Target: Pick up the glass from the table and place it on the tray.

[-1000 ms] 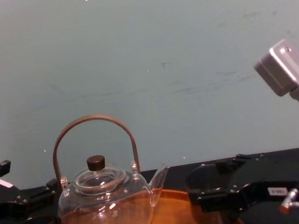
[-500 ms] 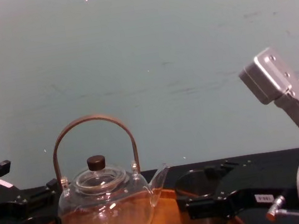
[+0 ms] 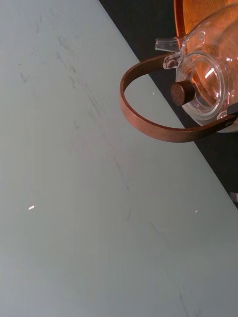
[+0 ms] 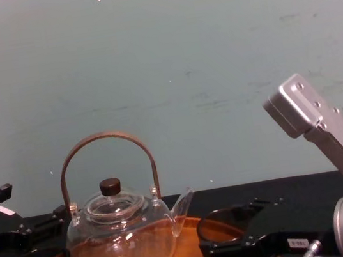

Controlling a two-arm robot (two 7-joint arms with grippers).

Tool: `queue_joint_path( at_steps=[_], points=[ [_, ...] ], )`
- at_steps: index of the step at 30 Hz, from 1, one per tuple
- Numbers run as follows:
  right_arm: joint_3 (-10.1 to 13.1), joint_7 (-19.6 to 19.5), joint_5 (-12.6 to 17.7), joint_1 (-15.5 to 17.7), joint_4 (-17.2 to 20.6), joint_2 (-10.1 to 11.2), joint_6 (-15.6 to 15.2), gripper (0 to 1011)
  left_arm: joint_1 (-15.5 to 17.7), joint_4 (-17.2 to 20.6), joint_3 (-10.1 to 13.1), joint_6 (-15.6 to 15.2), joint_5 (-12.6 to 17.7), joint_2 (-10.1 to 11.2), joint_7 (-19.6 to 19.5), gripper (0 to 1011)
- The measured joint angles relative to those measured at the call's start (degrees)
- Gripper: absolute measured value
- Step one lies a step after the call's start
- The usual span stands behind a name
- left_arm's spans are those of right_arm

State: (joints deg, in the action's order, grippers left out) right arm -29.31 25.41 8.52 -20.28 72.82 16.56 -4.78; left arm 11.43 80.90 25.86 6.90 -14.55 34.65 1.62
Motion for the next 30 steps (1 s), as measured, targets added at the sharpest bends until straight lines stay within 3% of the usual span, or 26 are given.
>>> queue_joint_path(
  at_steps=[12,17,30],
  points=[
    [0.1,0.0,0.2,0.0,0.2,0.1,0.0,904,0.0,0.0,0.0,0.0,0.0,0.0,0.0,1001],
    [0.1,0.0,0.2,0.0,0.3,0.1,0.0,997,0.0,0.0,0.0,0.0,0.0,0.0,0.0,1002],
    [0.2,0.1,0.3,0.0,0.3,0.1,0.0,1002,0.0,0.0,0.0,0.0,0.0,0.0,0.0,1001]
  ],
)
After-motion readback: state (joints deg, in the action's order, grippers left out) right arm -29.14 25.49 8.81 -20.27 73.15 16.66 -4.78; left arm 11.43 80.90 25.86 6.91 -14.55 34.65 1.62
